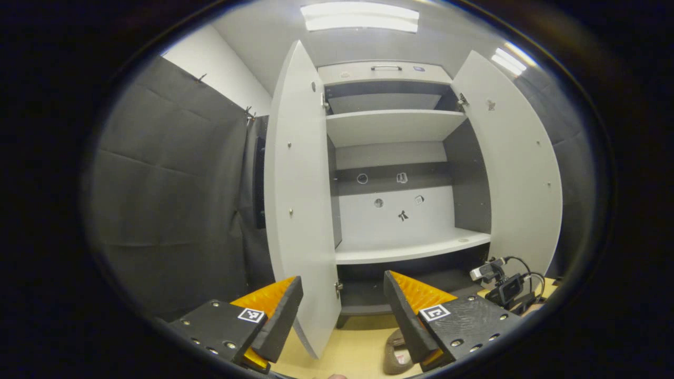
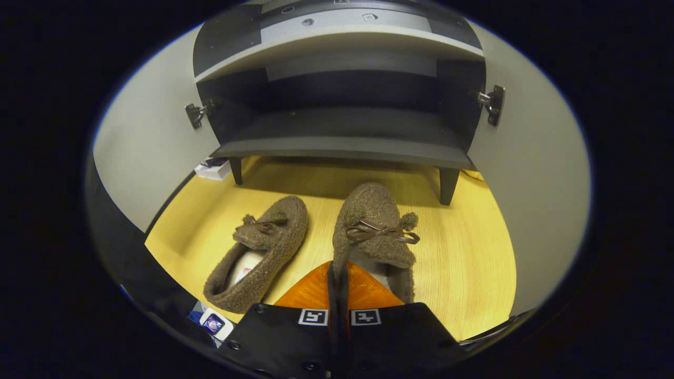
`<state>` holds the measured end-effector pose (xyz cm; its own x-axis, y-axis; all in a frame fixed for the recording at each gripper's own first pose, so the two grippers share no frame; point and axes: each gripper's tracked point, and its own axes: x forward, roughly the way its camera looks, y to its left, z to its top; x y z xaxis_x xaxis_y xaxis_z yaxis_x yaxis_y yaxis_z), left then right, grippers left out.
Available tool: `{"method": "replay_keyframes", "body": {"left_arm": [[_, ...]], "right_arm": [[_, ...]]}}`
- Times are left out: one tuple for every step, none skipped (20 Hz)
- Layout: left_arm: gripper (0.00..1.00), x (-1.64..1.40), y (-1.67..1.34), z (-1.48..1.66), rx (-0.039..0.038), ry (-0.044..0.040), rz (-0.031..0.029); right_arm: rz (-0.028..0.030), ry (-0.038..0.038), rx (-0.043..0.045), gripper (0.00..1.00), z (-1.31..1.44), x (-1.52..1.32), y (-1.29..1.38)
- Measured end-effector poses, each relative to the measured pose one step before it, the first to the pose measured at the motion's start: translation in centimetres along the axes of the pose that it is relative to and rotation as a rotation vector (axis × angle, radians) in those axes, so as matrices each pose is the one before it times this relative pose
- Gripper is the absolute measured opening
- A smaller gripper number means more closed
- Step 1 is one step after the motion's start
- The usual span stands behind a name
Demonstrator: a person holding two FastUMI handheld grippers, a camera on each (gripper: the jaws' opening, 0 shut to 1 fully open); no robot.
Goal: Grab one shoe with the right hand and put it into the shoe cabinet, grab the other shoe with the left hand and put it into the shoe cabinet; then close the right door with the right hand and the left door with the left hand.
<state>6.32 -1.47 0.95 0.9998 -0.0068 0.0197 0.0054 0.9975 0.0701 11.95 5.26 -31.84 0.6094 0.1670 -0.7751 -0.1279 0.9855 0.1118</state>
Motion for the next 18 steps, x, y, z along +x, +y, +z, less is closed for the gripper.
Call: {"method": "replay_keyframes", "body": {"left_arm": [[0.90, 0.034, -0.287, 0.174, -0.00039, -0.00394, -0.00752], [0.90, 0.145, -0.225, 0.023, 0.00017, -0.00459, -0.00644], [0.90, 0.101, -0.265, 0.138, -0.00056, -0.00536, -0.00622], [0.90, 0.128, -0.319, 0.198, -0.00218, -0.00586, -0.00705], [0.90, 0.051, -0.386, 0.217, -0.00237, -0.00582, -0.00761], [0.90, 0.116, -0.297, 0.048, -0.00089, -0.00418, -0.00749], [0.90, 0.098, -0.284, 0.099, 0.00025, -0.00272, -0.00592], [0.90, 0.084, -0.222, -0.072, -0.00044, -0.00140, -0.00536], [0.90, 0.072, -0.216, 0.084, -0.00193, -0.00124, -0.00442], [0.90, 0.057, -0.209, -0.069, -0.00240, -0.00123, -0.00352], [0.90, 0.089, -0.110, -0.007, -0.00258, -0.00111, -0.00284], [0.90, 0.125, -0.206, 0.076, -0.00190, -0.00119, -0.00228], [0.90, 0.033, -0.022, -0.062, -0.00086, -0.00104, -0.00177], [0.97, -0.011, -0.130, 0.062, -0.00045, -0.00152, -0.00200], [0.90, 0.070, -0.091, -0.012, 0.00007, -0.00129, -0.00067], [0.90, 0.040, 0.007, -0.064, 0.00082, -0.00096, 0.00053], [0.90, 0.008, 0.036, 0.066, -0.00008, -0.00212, 0.00118], [0.90, 0.145, 0.016, -0.026, -0.00171, -0.00046, 0.00149]], "right_arm": [[0.00036, -0.01924, 0.00106, 0.02, 0.751, -0.603, 0.150], [0.00297, -0.01812, -0.00078, 0.02, 0.793, -0.728, 0.123], [0.00292, -0.01952, -0.00079, 0.02, 0.757, -0.725, 0.129], [0.00760, -0.02054, 0.00027, 0.02, 0.977, -0.777, 0.207], [0.00384, -0.02291, -0.00303, 0.02, 0.879, -0.793, 0.115], [-0.00228, -0.02116, -0.00716, 0.02, 1.034, -0.851, -0.011], [-0.00285, -0.01943, -0.00805, 0.02, 0.973, -0.667, 0.011], [-0.00236, -0.02341, -0.00648, 0.02, 1.181, -0.669, 0.014], [0.00231, -0.02151, -0.00396, 0.02, 1.025, -0.649, 0.089], [0.00555, -0.02230, -0.00138, 0.02, 1.194, -0.657, 0.158], [0.00644, -0.02160, -0.00240, 0.01, 1.119, -0.549, 0.072], [0.00453, -0.02305, -0.00336, 0.01, 1.203, -0.558, 0.059], [0.00419, -0.02349, -0.00489, 0.02, 1.199, -0.409, 0.143], [0.00117, -0.02174, -0.00468, 0.01, 1.258, -0.363, 0.015], [0.00009, -0.02175, -0.00459, 0.01, 1.174, -0.237, -0.040], [-0.00058, -0.02074, -0.00372, 0.01, 1.306, -0.168, -0.101], [-0.00055, -0.02057, -0.00468, 0.01, 1.188, -0.126, -0.099], [-0.00332, -0.02059, -0.00730, 0.02, 1.259, 0.006, -0.203]]}}
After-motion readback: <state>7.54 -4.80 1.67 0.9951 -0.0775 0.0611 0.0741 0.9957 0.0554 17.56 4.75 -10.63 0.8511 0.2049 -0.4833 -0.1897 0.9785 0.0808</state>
